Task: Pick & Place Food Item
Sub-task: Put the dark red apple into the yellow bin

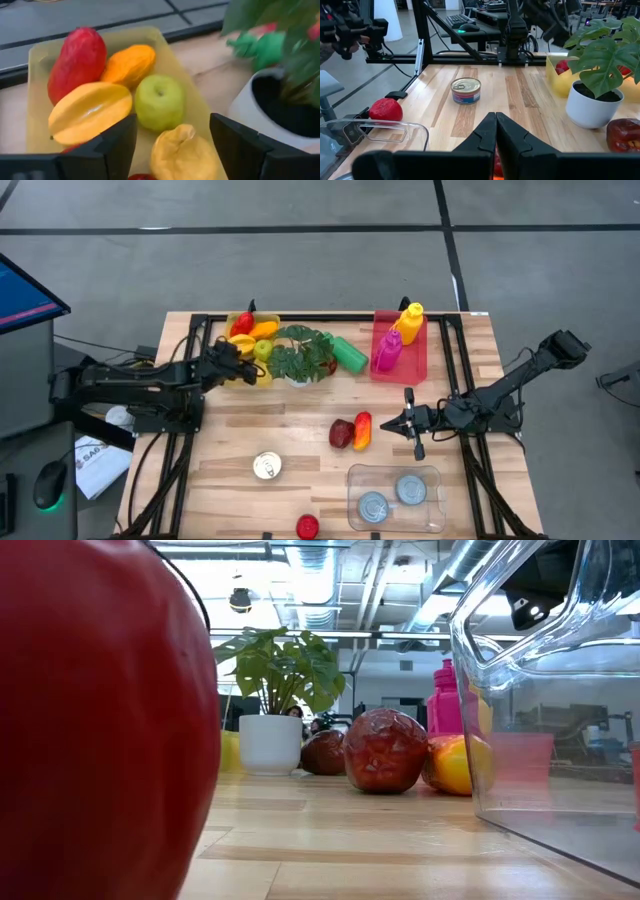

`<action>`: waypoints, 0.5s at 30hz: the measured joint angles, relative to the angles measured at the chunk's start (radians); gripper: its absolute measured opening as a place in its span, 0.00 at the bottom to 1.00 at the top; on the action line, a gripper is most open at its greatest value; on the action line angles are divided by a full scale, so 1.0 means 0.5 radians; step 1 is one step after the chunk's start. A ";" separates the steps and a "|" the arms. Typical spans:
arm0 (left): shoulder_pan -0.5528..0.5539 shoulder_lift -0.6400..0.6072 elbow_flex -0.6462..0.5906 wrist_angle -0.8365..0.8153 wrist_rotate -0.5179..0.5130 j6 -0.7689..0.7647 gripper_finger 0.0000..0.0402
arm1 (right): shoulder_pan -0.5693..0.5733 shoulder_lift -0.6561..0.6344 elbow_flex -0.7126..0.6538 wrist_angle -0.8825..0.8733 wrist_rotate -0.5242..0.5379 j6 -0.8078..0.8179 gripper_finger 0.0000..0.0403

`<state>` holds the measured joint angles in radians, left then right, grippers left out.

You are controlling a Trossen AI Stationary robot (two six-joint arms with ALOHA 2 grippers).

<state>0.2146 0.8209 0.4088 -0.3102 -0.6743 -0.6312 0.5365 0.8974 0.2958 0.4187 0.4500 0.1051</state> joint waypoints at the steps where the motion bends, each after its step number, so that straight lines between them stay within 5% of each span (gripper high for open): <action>1: 0.000 -0.047 0.000 -0.002 0.000 0.000 0.58 | 0.000 0.000 0.000 0.000 0.000 0.000 0.01; 5: 0.000 -0.198 0.000 0.011 0.140 -0.001 0.52 | -0.001 0.000 0.000 0.000 0.000 0.000 0.01; 11: -0.121 -0.212 0.001 0.161 0.624 0.230 0.45 | 0.000 0.000 0.000 0.000 0.000 -0.001 0.01; 15: -0.296 -0.198 0.001 0.369 0.706 0.390 0.40 | 0.000 0.000 0.000 0.001 0.000 0.000 0.01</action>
<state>0.0666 0.7219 0.4091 -0.1259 -0.3215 -0.4360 0.5364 0.8974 0.2958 0.4191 0.4501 0.1049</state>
